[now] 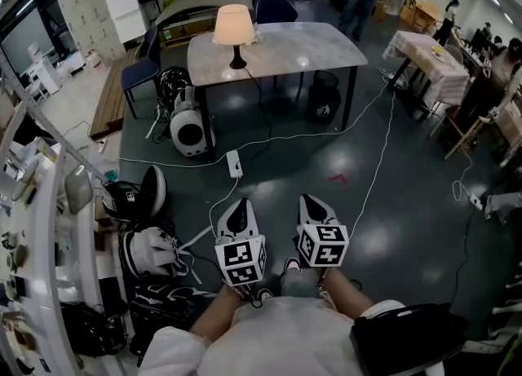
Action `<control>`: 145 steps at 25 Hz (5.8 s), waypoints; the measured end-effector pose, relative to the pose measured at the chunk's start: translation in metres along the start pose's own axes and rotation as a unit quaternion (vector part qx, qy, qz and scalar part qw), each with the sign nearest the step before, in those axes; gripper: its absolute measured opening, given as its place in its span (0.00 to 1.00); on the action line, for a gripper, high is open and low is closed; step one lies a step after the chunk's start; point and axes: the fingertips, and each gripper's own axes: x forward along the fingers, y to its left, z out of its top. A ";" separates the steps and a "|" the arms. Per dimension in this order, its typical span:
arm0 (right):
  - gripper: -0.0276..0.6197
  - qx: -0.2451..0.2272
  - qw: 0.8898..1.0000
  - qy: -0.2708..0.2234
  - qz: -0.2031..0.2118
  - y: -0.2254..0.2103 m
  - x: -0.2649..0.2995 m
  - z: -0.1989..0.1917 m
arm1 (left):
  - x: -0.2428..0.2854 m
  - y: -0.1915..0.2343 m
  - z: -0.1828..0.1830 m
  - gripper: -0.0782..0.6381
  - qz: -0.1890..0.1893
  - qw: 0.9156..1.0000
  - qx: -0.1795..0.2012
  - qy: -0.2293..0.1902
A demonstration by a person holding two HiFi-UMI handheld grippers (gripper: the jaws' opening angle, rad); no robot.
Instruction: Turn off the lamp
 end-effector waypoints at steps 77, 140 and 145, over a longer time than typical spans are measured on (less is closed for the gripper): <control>0.04 0.015 0.994 0.072 0.075 -0.185 0.506 0.167 | 0.540 0.098 0.053 0.12 0.091 0.994 -0.038 0.057; 0.04 0.017 0.966 0.211 0.149 -0.300 0.831 -0.122 | 0.806 0.160 -0.282 0.12 0.121 0.966 -0.060 0.218; 0.04 -0.011 0.962 0.214 0.168 -0.297 0.848 -0.163 | 0.820 0.169 -0.312 0.12 0.128 0.965 -0.066 0.217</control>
